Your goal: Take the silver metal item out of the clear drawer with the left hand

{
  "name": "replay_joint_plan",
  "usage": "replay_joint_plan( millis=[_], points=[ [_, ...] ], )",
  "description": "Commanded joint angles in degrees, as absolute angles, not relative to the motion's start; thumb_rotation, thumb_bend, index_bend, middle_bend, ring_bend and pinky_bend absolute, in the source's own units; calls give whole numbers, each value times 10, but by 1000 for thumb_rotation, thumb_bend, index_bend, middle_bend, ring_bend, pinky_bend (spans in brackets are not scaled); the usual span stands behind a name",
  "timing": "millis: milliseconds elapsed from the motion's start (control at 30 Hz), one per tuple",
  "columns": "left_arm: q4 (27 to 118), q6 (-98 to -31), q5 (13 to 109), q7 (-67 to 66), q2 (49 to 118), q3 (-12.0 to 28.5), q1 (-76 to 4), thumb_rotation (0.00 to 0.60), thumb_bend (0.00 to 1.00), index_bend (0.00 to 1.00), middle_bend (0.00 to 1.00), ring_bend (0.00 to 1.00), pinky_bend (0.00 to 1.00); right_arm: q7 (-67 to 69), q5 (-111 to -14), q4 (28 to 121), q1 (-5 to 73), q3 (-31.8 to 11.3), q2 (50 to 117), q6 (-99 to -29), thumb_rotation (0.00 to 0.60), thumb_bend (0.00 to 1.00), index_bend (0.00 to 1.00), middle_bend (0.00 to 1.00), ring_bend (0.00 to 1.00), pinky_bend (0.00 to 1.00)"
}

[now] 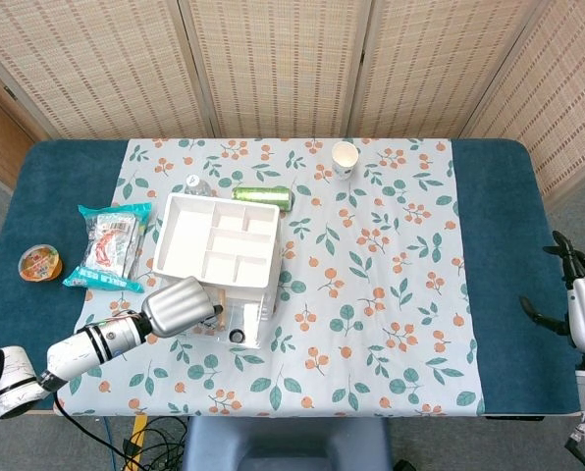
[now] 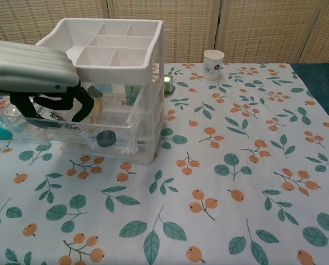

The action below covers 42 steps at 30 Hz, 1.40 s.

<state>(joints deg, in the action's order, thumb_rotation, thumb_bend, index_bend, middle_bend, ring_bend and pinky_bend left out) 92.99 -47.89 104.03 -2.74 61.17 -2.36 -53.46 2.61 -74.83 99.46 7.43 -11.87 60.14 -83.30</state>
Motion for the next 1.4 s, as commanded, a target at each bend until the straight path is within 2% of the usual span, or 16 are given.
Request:
replay_joint_plan(
  millis=[33, 300, 500, 800, 1400],
  points=[
    [931, -478, 1038, -28, 611, -24, -536, 600, 220, 525, 934, 930, 995, 26, -749, 995, 74, -119, 601, -833, 600, 263, 0, 217, 207, 364],
    [936, -467, 1029, -33, 609, -26, -538, 600, 233, 498, 934, 930, 995, 27, -748, 995, 74, -119, 601, -833, 600, 262, 0, 217, 207, 363],
    [940, -463, 1023, -34, 608, -26, -540, 600, 329, 496, 934, 929, 995, 27, -749, 995, 75, -120, 601, -833, 600, 262, 0, 217, 207, 364],
    [942, -462, 1020, -33, 608, -28, -541, 600, 399, 520, 934, 930, 995, 27, -749, 995, 75, -120, 600, -834, 600, 262, 0, 217, 207, 363],
    [948, -472, 1016, -29, 606, -27, -539, 600, 449, 556, 934, 929, 995, 28, -747, 993, 74, -120, 601, -833, 600, 262, 0, 217, 207, 363]
  ],
)
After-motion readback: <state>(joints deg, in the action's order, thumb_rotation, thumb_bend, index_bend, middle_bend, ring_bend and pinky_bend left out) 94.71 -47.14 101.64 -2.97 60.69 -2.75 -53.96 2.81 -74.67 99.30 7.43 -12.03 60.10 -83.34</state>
